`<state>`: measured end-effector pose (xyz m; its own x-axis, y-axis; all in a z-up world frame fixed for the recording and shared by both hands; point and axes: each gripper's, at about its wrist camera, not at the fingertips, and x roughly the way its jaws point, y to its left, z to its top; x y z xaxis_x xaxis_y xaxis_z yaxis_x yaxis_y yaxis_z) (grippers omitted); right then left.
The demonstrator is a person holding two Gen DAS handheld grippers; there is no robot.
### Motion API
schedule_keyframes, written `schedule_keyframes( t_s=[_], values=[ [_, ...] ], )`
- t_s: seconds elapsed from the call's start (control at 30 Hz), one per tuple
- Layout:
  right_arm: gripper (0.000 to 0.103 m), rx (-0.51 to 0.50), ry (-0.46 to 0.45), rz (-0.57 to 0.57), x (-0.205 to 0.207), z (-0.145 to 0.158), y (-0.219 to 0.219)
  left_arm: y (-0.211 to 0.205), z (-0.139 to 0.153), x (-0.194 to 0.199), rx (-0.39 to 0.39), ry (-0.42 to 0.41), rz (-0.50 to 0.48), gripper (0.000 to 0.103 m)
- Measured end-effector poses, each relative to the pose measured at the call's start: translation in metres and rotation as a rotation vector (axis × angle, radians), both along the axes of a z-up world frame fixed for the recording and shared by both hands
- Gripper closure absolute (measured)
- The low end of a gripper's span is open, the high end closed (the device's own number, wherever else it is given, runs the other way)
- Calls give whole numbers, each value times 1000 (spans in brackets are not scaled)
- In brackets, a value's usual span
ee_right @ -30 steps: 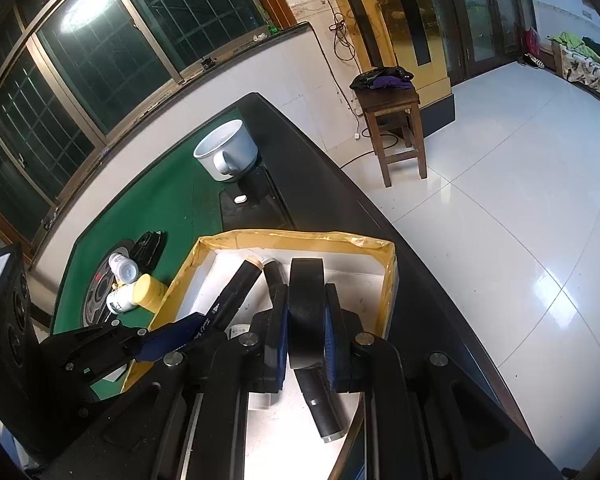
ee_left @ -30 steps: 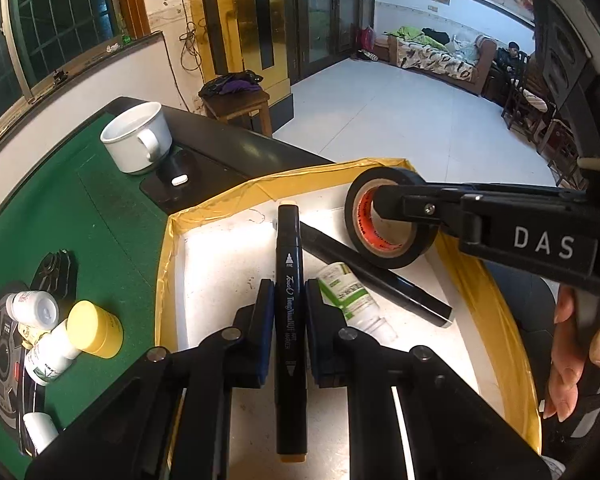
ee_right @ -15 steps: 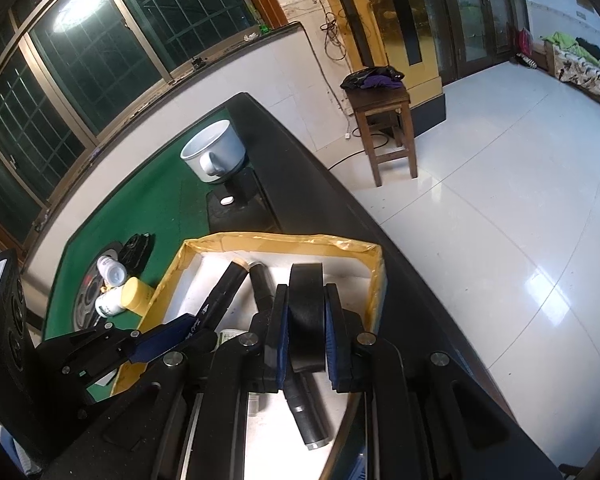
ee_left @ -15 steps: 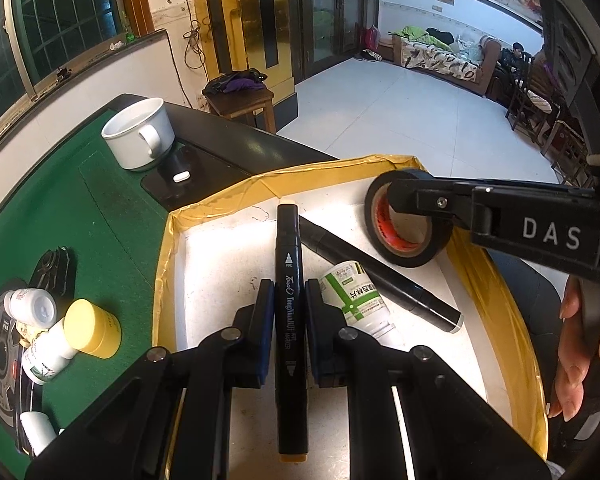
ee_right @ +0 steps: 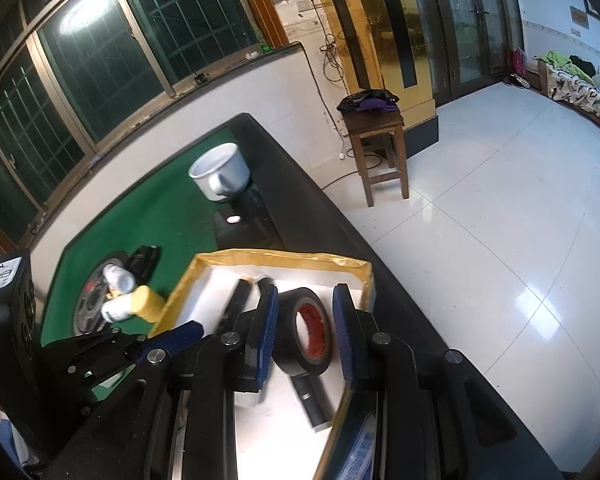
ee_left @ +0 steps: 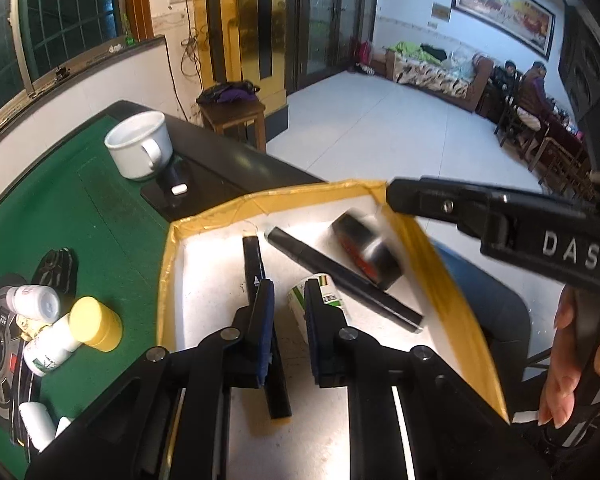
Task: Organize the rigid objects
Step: 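Open the right tool to drop the tape while the left tool releases the marker, then move both tools back from the tray toward the remaining objects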
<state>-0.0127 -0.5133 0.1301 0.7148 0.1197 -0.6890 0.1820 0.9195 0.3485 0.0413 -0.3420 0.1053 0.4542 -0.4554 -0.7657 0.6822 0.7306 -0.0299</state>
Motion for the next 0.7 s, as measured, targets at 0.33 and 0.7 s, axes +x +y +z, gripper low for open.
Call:
schedule_keyframes(
  t_s=[0.33,0.7],
  values=[
    [46,-63,-90,-40,-50,37,44,69,41,-22,-162,-50,26,90],
    [45,23,-184,124,-76,50,130,192,29,-29,-186,-51,124,90]
  ],
)
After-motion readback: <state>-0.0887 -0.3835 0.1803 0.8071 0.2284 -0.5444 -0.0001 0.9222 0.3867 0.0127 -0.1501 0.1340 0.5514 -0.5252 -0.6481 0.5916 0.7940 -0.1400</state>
